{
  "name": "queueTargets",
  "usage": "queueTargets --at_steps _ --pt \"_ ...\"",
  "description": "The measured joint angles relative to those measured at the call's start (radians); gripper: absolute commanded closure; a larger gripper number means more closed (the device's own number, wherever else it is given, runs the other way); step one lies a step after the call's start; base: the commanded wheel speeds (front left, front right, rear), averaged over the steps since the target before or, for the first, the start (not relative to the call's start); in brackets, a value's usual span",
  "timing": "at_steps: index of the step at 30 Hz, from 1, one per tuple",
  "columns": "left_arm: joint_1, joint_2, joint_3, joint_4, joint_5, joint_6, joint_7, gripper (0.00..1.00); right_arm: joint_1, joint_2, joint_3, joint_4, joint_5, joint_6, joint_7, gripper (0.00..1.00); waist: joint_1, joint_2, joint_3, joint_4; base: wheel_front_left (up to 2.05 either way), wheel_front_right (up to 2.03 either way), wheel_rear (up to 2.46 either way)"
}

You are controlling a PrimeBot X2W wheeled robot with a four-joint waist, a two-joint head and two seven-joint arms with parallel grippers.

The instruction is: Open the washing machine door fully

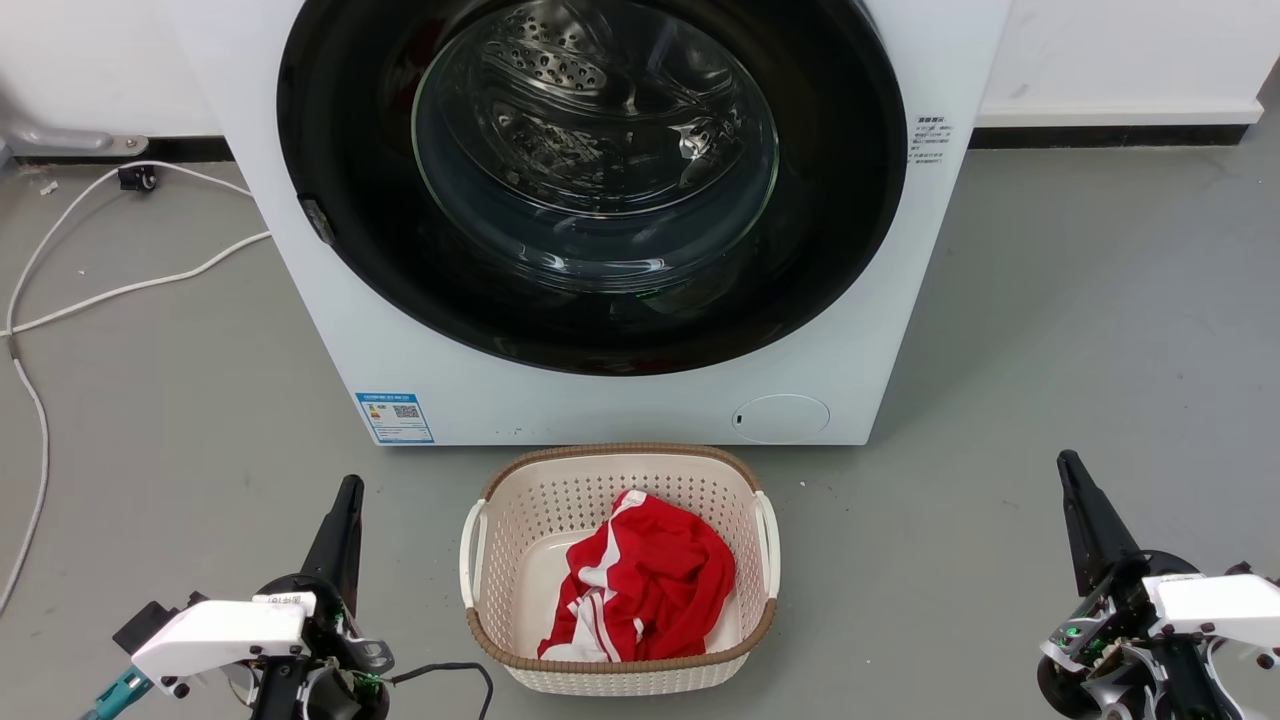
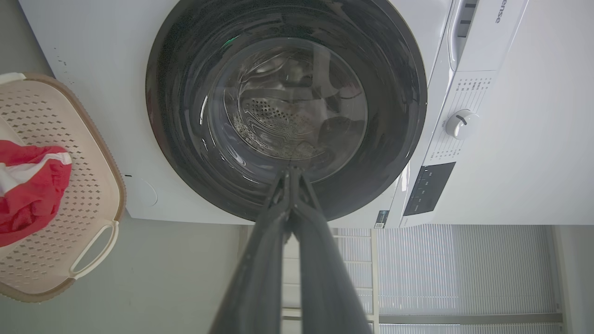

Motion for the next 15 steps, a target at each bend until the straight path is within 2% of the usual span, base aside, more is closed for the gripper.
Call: queueTargets --at_steps 15 --pt "0.0 0.0 0.0 0.0 0.0 0.0 0.0 1.0 0.0 0.0 0.0 0.0 0.0 0.0 0.001 1.0 0.0 0.0 0.0 0.0 0.0 0.0 0.0"
